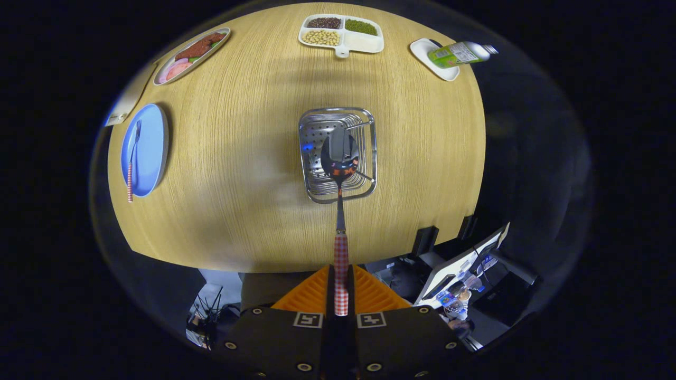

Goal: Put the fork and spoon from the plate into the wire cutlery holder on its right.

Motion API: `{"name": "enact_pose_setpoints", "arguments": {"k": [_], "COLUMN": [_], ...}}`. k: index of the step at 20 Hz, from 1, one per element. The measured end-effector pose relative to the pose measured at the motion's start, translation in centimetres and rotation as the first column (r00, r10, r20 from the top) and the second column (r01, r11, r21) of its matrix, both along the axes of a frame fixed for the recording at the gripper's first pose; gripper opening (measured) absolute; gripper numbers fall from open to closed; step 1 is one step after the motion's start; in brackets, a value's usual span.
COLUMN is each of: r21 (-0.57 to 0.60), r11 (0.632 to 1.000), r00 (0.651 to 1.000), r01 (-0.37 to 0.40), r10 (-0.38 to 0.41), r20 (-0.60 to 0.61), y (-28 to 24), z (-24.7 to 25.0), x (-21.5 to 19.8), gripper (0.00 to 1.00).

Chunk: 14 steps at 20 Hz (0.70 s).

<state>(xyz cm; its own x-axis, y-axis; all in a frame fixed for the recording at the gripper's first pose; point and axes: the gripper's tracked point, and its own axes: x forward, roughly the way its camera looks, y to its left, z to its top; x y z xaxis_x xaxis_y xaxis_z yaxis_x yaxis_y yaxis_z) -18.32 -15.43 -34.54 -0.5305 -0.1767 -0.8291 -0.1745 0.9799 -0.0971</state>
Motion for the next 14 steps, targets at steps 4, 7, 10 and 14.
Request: {"name": "enact_pose_setpoints", "arguments": {"k": [4, 7, 10, 14], "r21": [-0.013, -0.003, 0.02, 0.009], "r11": [0.999, 1.0, 0.999, 1.0], "r00": [0.997, 0.994, 0.989, 0.987], "r01": [-0.037, -0.031, -0.031, -0.013], "r10": [0.036, 0.031, 0.034, 0.014], "r20": [-0.066, -0.109, -0.144, -0.162], "y": [-0.1, 0.6, 1.2, 1.0], "z": [-0.9, -1.8, -2.6, -2.7], "x": [1.2, 1.6, 2.3, 2.4], "gripper": [0.09, 0.09, 0.09, 0.09]}}
